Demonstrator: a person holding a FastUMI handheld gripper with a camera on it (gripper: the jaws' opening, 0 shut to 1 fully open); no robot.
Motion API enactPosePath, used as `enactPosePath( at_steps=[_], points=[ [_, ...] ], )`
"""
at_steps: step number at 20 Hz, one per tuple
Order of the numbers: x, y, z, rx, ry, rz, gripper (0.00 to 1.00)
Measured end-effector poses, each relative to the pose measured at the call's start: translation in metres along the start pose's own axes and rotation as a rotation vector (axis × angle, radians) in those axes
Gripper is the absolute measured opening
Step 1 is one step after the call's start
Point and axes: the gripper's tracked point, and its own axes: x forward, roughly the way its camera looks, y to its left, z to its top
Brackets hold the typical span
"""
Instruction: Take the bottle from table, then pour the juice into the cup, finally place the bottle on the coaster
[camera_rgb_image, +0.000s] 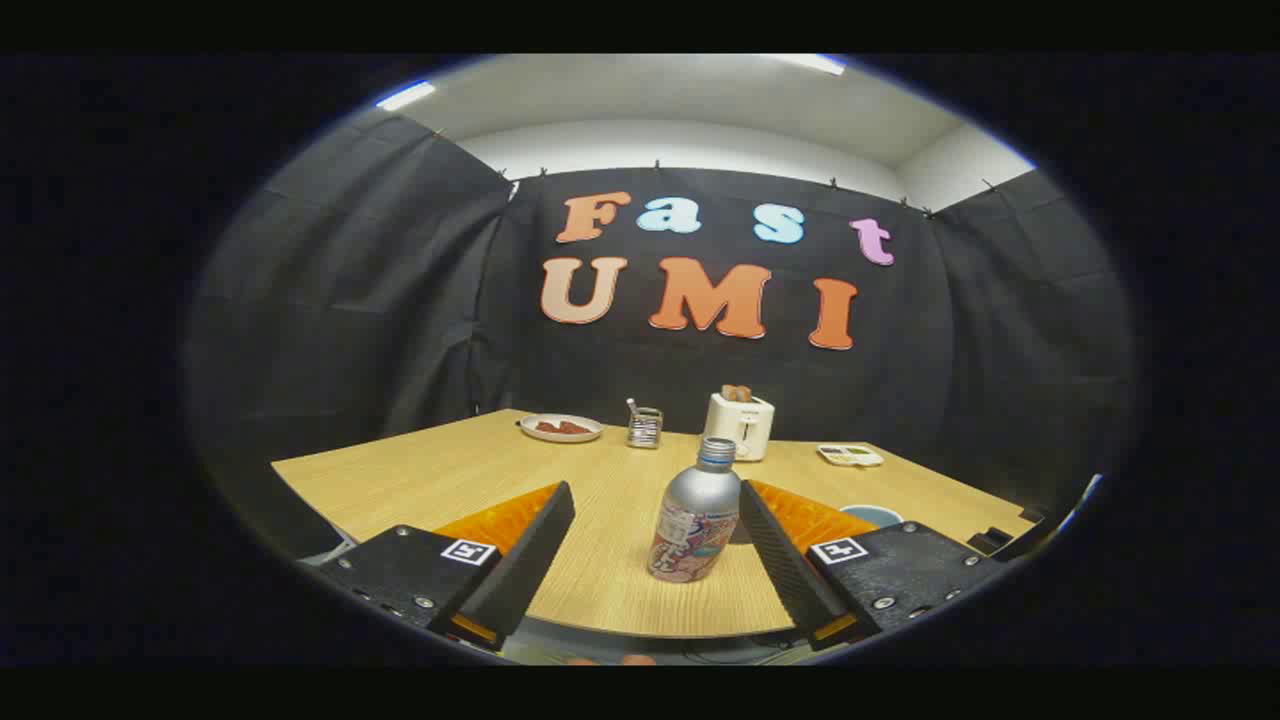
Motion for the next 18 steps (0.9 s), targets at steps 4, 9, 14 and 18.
enactPosePath(
  at_steps=[4, 9, 14, 18],
  points=[
    [0.003, -0.001, 0.000, -0.007, 0.004, -0.006, 0.98],
    [0.007, -0.008, 0.001, 0.005, 0.001, -0.024, 0.98],
    [0.027, -0.027, 0.002, 0.025, 0.001, -0.065, 0.98],
    [0.030, -0.036, 0.000, 0.041, 0.016, -0.092, 0.98]
  ],
)
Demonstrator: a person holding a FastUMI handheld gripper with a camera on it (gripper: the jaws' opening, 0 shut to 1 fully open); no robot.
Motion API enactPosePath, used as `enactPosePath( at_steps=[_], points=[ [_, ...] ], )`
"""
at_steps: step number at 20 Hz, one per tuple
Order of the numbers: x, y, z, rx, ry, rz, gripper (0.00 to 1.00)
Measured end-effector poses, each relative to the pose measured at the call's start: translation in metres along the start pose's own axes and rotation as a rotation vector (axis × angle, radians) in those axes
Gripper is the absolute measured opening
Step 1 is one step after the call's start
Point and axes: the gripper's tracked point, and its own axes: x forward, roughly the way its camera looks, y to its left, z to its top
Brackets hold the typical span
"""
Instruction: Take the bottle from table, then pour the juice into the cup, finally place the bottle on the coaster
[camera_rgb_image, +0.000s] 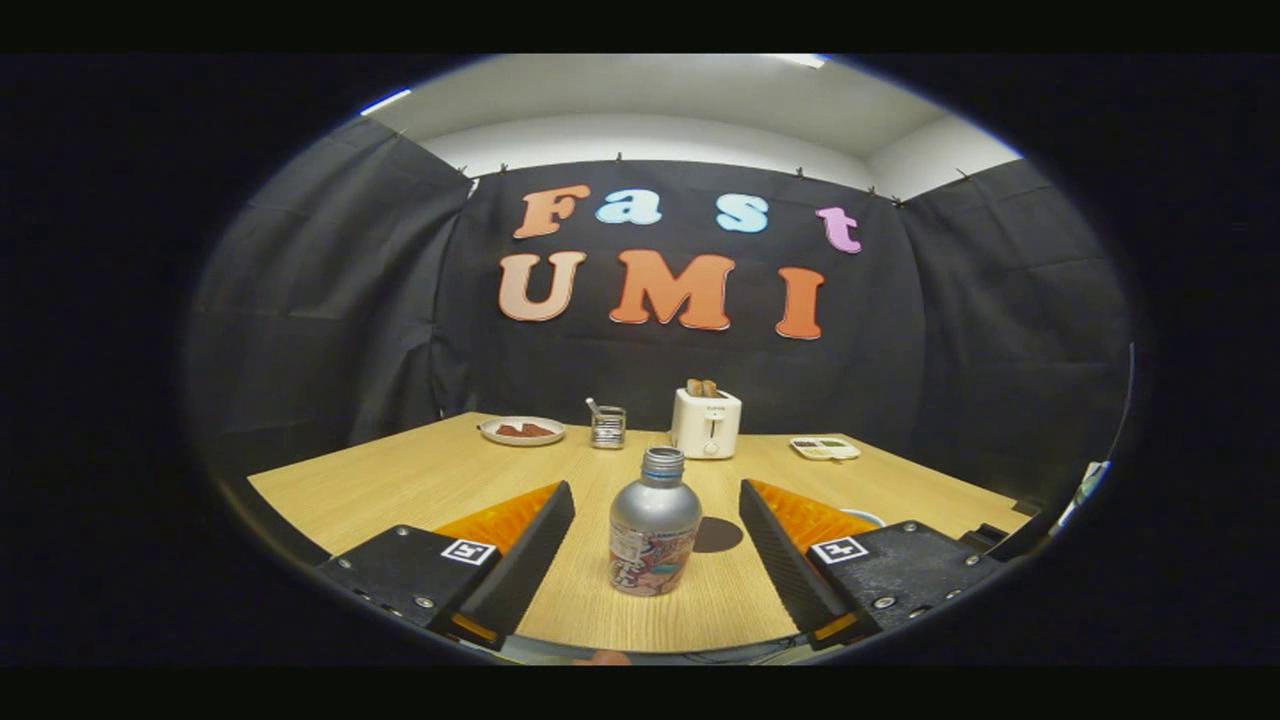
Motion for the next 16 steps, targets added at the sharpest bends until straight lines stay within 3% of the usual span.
enactPosePath(
  at_steps=[16],
  points=[
    [0.024, -0.001, -0.027, 0.057, 0.080, 0.009, 0.99]
  ],
)
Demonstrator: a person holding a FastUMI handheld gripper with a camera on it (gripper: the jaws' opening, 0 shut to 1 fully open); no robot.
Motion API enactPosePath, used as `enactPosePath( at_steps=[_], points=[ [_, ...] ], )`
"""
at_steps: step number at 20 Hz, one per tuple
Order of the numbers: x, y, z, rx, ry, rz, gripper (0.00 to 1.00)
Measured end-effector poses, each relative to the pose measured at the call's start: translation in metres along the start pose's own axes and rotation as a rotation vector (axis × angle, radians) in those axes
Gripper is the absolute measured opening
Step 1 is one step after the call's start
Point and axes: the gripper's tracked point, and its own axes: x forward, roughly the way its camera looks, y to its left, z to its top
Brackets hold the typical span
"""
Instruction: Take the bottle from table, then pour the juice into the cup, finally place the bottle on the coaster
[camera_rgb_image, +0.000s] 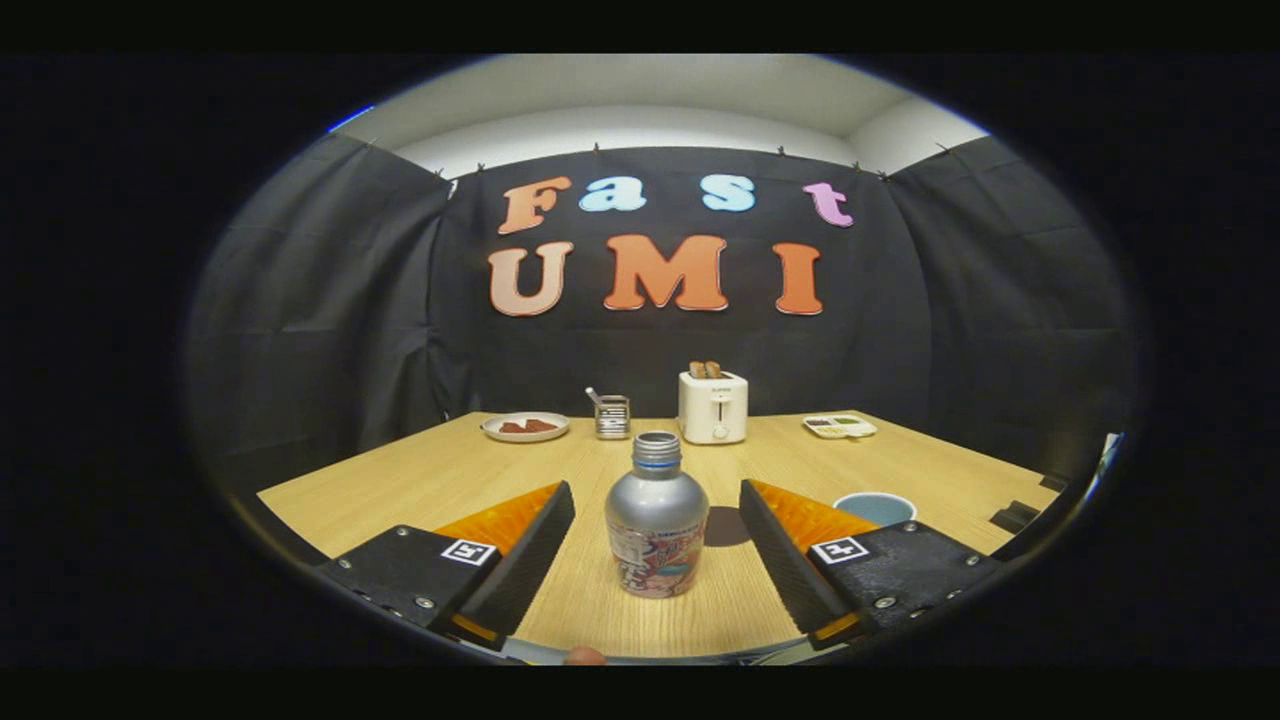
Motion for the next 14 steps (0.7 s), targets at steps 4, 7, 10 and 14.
enactPosePath(
  at_steps=[4, 7, 10, 14],
  points=[
    [0.002, 0.002, -0.013, 0.011, 0.038, -0.001, 0.98],
    [0.007, -0.005, -0.022, 0.014, 0.057, -0.023, 0.99],
    [0.010, -0.011, -0.033, 0.002, 0.089, -0.039, 0.99],
    [0.015, -0.001, -0.048, -0.010, 0.116, -0.014, 0.98]
  ],
)
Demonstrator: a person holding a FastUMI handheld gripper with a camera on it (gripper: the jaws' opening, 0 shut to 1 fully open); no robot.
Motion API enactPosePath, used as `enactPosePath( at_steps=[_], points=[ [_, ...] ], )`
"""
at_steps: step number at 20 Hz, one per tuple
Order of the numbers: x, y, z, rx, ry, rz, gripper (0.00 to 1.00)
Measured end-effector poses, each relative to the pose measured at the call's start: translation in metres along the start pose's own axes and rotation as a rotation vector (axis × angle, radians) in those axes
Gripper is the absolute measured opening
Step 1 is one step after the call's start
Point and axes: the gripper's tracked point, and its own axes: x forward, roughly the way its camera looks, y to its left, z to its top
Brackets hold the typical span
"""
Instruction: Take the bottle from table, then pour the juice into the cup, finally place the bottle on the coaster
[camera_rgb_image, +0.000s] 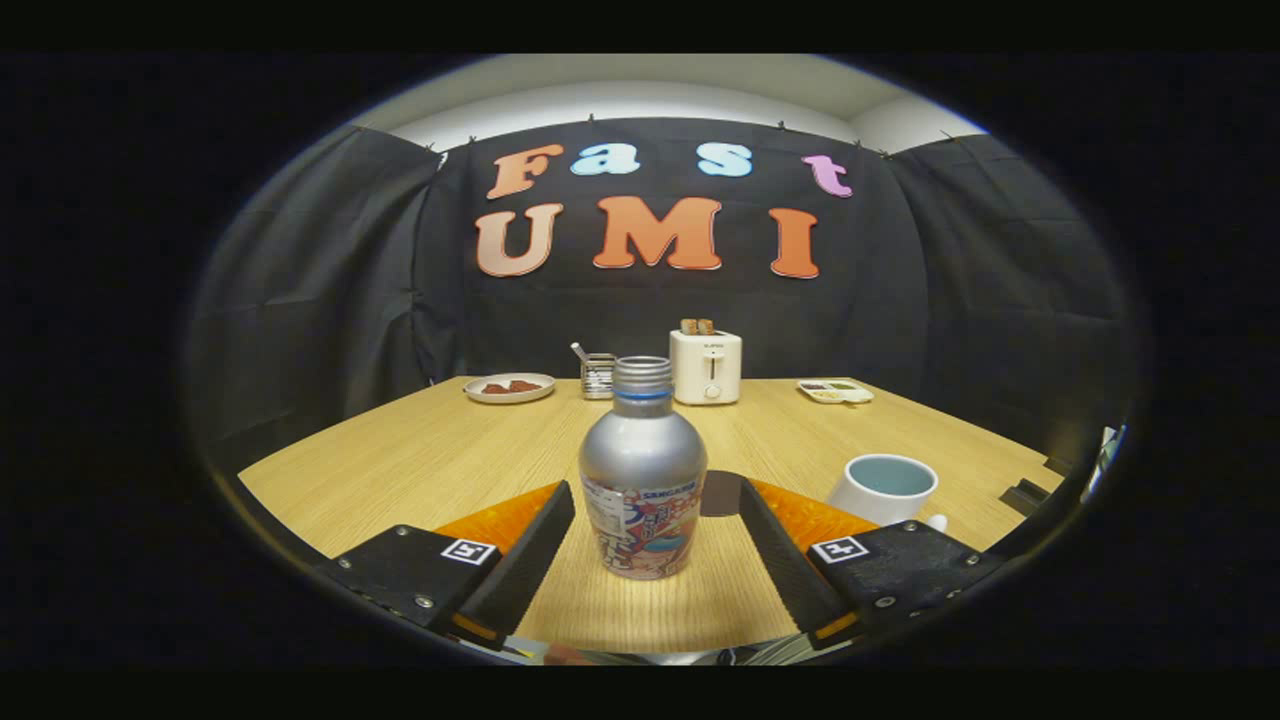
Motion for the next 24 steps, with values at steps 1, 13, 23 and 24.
enactPosePath(
  at_steps=[1, 13, 23, 24],
  points=[
    [0.002, 0.002, -0.004, 0.000, 0.011, 0.003, 0.99],
    [0.026, -0.001, -0.039, -0.005, 0.101, -0.003, 0.99],
    [0.021, -0.005, -0.022, 0.147, 0.056, 0.001, 0.74],
    [0.019, -0.004, -0.018, 0.194, 0.046, 0.016, 0.74]
  ],
)
